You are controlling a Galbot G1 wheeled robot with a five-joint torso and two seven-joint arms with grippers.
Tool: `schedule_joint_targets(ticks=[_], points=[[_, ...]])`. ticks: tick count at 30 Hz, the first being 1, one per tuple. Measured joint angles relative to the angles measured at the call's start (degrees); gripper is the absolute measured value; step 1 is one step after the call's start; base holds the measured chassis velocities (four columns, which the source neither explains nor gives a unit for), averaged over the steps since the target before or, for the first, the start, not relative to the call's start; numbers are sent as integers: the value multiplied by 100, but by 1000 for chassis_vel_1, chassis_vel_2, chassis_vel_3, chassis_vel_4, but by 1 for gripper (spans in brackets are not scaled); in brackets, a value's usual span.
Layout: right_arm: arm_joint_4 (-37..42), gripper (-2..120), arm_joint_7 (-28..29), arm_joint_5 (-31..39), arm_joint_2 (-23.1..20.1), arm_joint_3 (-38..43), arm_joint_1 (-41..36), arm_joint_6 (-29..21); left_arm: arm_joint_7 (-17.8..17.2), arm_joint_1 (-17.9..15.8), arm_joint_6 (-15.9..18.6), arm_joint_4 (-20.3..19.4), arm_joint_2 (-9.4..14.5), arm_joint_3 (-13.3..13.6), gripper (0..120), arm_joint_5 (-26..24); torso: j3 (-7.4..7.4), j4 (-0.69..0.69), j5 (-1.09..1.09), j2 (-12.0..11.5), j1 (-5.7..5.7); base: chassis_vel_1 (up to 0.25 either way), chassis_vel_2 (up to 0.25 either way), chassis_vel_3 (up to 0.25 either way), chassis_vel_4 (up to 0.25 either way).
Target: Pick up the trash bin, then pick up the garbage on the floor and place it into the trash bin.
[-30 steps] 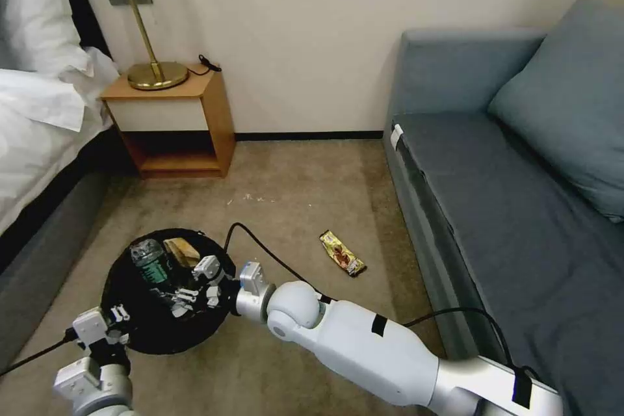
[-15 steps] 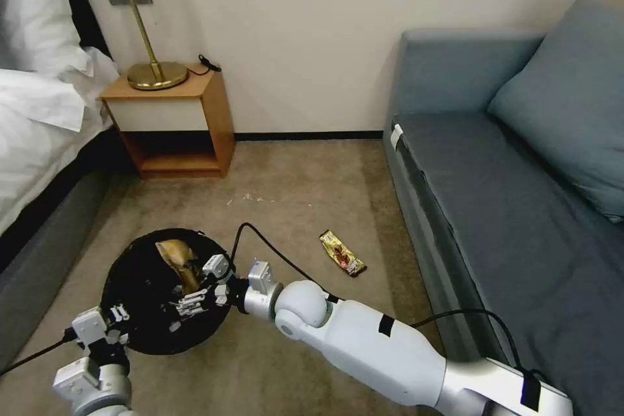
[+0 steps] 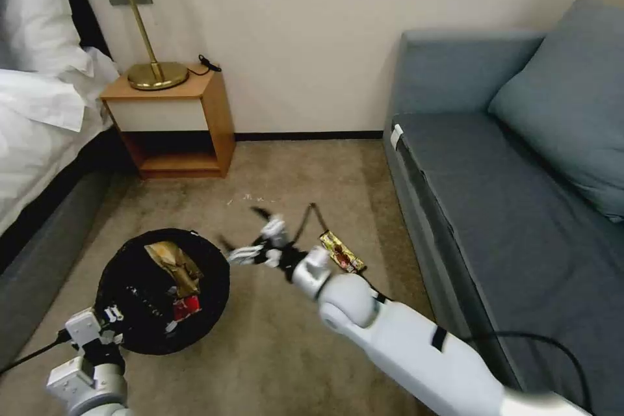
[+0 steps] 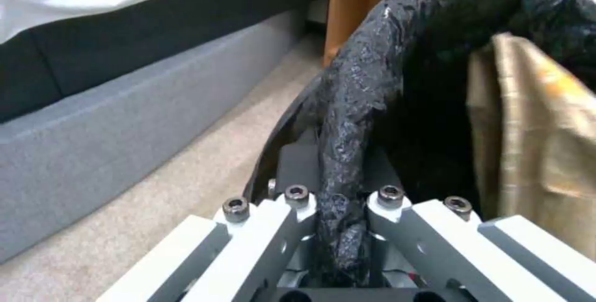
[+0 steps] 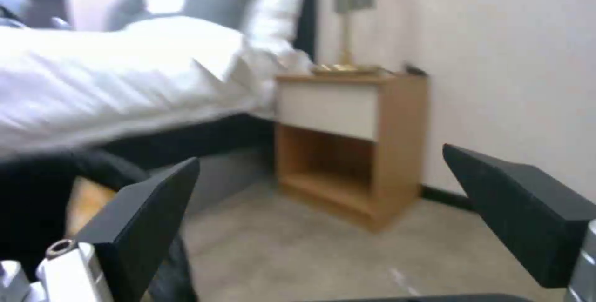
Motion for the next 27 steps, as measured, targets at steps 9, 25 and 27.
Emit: schedule_joint_targets(ticks=[9, 25, 27], points=[[399, 100, 139, -1142, -168, 1861, -1511, 623, -62, -10, 21, 14, 51, -7, 4, -31, -1, 0, 2, 0, 0, 0, 0, 0, 0], [880, 100, 9, -1995, 217, 4326, -3842, 1378, -63, 57, -47, -58, 57, 2, 4, -14, 0, 0, -2, 0, -1, 0, 0, 0, 0], [859, 100, -21, -1990, 262, 4327, -3861, 1429, -63, 61, -52, -58, 65, -2, 4, -17, -1, 0, -1, 0, -1, 0, 0, 0, 0]])
